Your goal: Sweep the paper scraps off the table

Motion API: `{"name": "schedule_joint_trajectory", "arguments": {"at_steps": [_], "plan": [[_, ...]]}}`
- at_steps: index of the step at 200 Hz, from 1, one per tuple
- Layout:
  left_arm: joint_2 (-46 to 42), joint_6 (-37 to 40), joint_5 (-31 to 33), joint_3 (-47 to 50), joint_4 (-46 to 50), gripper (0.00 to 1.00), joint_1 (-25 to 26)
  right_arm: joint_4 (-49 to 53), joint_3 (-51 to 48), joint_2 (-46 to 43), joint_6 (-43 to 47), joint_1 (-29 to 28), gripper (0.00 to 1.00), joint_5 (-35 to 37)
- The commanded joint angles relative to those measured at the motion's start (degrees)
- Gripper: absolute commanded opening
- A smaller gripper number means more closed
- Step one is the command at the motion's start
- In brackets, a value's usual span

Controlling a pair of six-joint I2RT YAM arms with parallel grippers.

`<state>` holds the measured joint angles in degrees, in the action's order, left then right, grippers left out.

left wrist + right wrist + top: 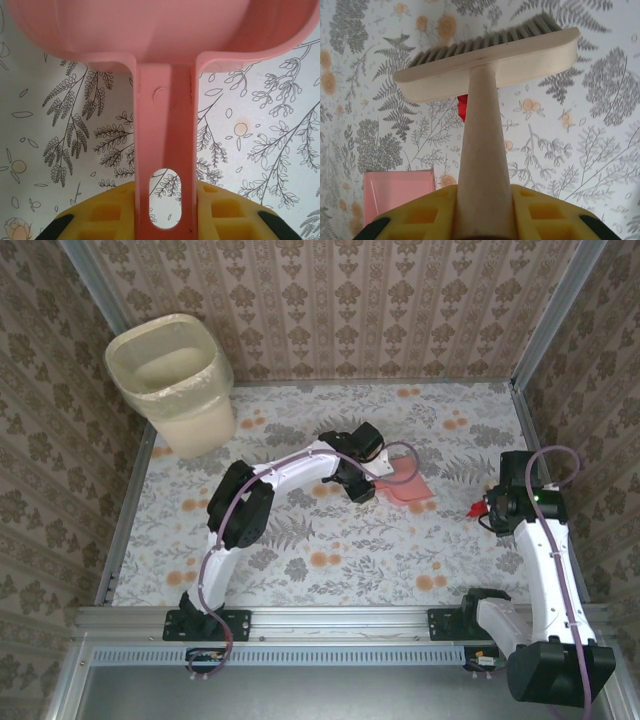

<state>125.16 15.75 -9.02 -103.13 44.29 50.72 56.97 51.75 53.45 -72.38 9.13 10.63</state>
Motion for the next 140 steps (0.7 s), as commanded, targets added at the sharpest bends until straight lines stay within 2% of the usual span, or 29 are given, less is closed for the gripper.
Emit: {"name": "schedule_joint_trajectory", "arguments": {"at_steps": [1, 24, 56, 140], "plan": [[1.8, 1.4, 0.6, -3.2, 5.4, 0.0, 1.2, -0.9, -1.2, -1.7, -5.7, 0.3, 0.0, -3.7], [3.1, 1.5, 2.5, -4.7, 7.7, 0.0, 2.1, -1.5, -1.9, -2.4, -8.9, 0.0, 0.0, -6.0], [2.2, 1.5, 1.4, -4.0, 7.9, 0.0, 2.6, -3.7, -2.8, -2.6, -11.9, -1.1, 0.0, -8.3], [1.2, 1.7, -0.3, -3.6, 9.5, 0.0, 3.7, -8.7, -0.4, 1.7, -18.1, -6.8, 0.0, -8.4]]}}
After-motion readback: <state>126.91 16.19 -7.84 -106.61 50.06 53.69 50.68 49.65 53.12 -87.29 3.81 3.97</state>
